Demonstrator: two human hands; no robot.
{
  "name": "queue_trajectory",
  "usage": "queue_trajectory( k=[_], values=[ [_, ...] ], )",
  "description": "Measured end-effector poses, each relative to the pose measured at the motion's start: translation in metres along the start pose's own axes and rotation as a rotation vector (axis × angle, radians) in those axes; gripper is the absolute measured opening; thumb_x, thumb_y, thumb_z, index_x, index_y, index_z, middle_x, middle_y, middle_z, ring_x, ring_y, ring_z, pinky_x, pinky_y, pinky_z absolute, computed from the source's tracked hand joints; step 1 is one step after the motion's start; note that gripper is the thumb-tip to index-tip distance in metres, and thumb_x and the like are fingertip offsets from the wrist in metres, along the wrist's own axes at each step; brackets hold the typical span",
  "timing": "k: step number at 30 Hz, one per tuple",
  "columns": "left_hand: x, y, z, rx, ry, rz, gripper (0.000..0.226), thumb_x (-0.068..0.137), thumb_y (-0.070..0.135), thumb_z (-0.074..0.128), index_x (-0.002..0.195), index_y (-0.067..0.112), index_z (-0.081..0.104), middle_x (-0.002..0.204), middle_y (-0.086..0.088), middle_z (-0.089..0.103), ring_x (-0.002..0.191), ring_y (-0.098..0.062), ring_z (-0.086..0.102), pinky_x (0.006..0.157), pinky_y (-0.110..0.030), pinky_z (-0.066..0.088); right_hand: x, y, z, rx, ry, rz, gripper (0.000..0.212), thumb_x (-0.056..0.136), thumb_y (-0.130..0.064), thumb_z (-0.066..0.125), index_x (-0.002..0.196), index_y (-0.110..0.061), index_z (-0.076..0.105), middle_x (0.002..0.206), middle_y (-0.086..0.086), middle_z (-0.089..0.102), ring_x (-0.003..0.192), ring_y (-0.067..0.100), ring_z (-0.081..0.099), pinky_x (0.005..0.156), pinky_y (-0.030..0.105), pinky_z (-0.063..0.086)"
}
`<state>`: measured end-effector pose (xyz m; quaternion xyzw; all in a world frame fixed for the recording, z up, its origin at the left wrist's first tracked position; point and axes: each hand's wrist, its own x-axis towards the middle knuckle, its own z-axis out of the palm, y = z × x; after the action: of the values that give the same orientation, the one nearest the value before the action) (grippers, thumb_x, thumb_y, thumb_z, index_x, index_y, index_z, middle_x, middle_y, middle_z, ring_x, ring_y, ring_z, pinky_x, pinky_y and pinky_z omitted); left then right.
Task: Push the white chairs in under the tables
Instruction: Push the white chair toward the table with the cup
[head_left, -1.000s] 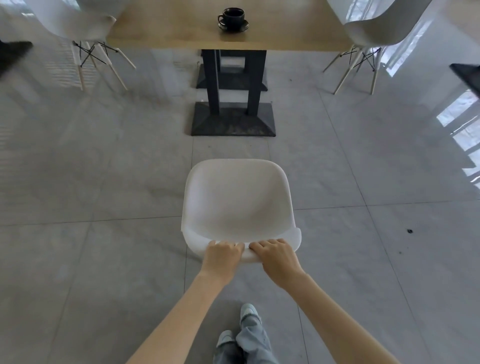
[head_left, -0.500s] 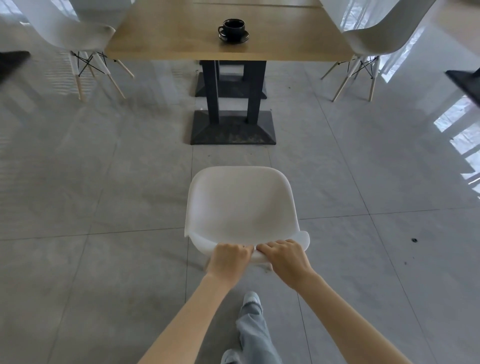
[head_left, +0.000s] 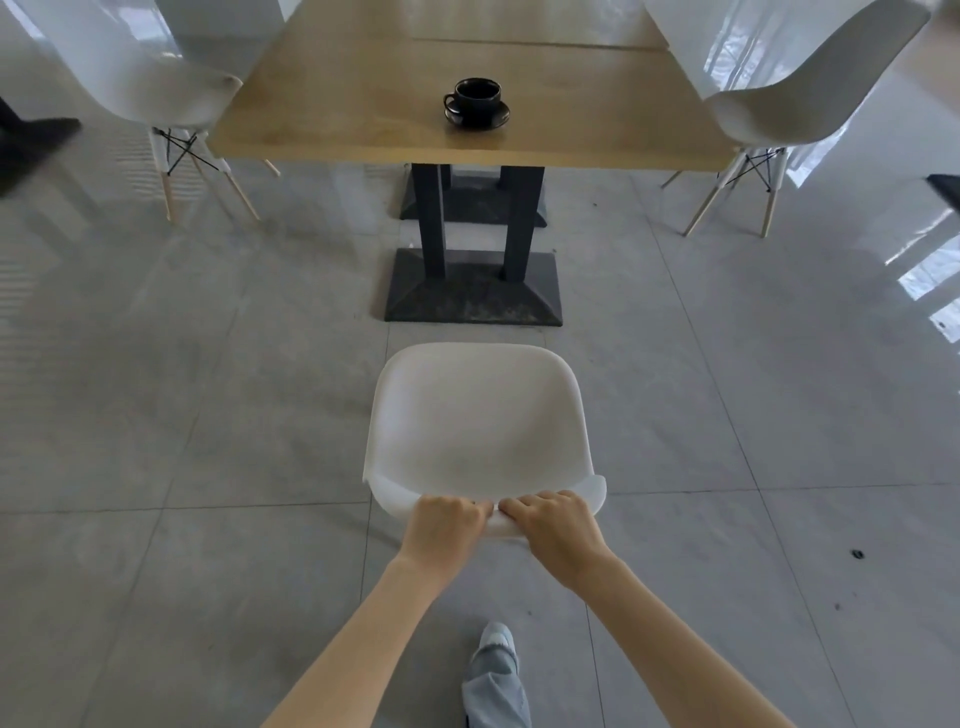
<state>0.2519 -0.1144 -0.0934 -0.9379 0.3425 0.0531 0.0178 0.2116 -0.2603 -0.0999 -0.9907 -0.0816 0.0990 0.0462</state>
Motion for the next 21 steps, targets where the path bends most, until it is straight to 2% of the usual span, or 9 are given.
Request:
queue_trajectory(
  k=[5, 10, 15, 18, 21],
  values=[
    [0.034, -0.011, -0.004, -0.006, -0.03, -0.006, 0.039, 0.018, 0.019, 0.087, 0.046, 0.027, 0.061, 0.027, 0.003, 0.052, 0.022, -0.009, 0.05, 0.03, -0.009, 0.035, 0.031, 0.018, -0.008, 0.017, 0.025, 0.017, 0.027, 0.057, 0.0, 0.07, 0.077, -0.018, 0.065, 0.063, 0.0, 0.071, 0.056, 0.026, 0.067, 0.052, 0.03, 0.048],
    [0.061, -0.023, -0.008, -0.001, -0.033, 0.002, 0.035, 0.025, 0.02, 0.088, 0.048, 0.027, 0.062, 0.028, 0.004, 0.052, 0.022, -0.009, 0.05, 0.029, -0.01, 0.035, 0.055, 0.029, -0.017, -0.048, 0.041, 0.024, 0.041, 0.028, -0.01, 0.083, 0.057, -0.026, 0.06, 0.041, -0.007, 0.06, 0.034, 0.015, 0.058, 0.037, 0.021, 0.04],
    [0.086, -0.041, -0.007, 0.014, -0.048, 0.005, 0.035, 0.03, 0.021, 0.088, 0.053, 0.03, 0.063, 0.03, 0.005, 0.054, 0.025, -0.008, 0.051, 0.03, -0.012, 0.037, 0.083, 0.039, -0.019, -0.048, 0.038, 0.017, 0.044, 0.029, -0.008, 0.084, 0.062, -0.024, 0.061, 0.044, -0.006, 0.062, 0.036, 0.016, 0.059, 0.037, 0.024, 0.042],
    [0.104, -0.051, -0.011, 0.025, -0.034, -0.001, 0.033, 0.031, 0.022, 0.088, 0.053, 0.031, 0.064, 0.03, 0.005, 0.054, 0.024, -0.006, 0.05, 0.03, -0.011, 0.035, 0.103, 0.046, -0.022, -0.03, 0.038, 0.005, 0.037, 0.042, -0.006, 0.082, 0.071, -0.022, 0.064, 0.053, -0.005, 0.067, 0.044, 0.018, 0.064, 0.043, 0.026, 0.046],
    [0.125, -0.063, -0.014, 0.021, -0.029, 0.006, 0.03, 0.035, 0.023, 0.088, 0.054, 0.03, 0.065, 0.032, 0.005, 0.055, 0.025, -0.007, 0.051, 0.03, -0.012, 0.037, 0.124, 0.055, -0.03, -0.039, 0.039, -0.004, 0.041, 0.029, -0.013, 0.086, 0.06, -0.026, 0.062, 0.043, -0.006, 0.062, 0.035, 0.013, 0.058, 0.036, 0.021, 0.041]
  ],
)
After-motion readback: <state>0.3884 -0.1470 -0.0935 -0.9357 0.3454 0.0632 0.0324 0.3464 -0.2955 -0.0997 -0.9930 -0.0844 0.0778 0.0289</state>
